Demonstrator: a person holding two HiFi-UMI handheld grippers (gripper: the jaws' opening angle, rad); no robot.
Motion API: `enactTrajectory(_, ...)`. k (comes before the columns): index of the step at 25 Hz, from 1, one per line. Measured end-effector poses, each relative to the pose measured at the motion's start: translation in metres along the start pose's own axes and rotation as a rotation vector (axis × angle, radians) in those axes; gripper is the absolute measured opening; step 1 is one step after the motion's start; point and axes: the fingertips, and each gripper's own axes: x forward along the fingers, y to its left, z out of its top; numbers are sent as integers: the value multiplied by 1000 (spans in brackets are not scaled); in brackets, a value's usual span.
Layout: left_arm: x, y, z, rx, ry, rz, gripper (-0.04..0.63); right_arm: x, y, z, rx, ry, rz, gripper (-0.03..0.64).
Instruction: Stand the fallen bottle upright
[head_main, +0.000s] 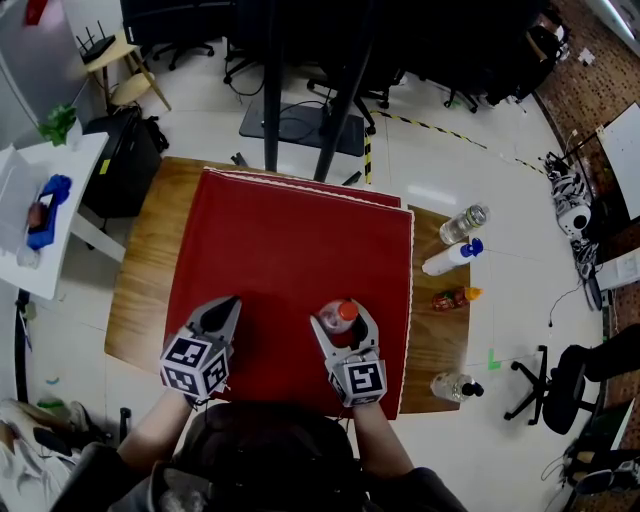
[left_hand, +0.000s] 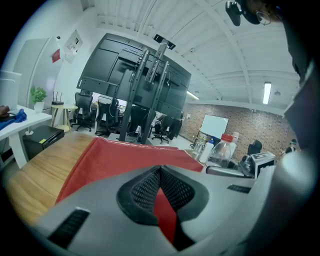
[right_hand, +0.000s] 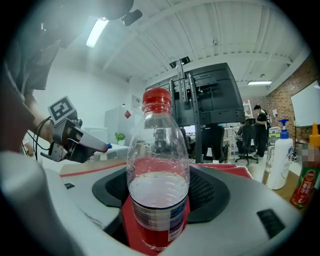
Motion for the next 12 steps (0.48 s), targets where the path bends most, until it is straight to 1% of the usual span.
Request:
enactTrajectory(10,-12,-6,-2,9,-5,2,29,-3,-1,-13,8,32,-7,317)
enactTrajectory(11,-13,-7,-2,9,-6,2,29,-4,-1,-12,11,30,-10,351)
enactTrajectory(12,-15,-8,-3,11,-7,2,29,-5,-1,-11,15,28,-13,362)
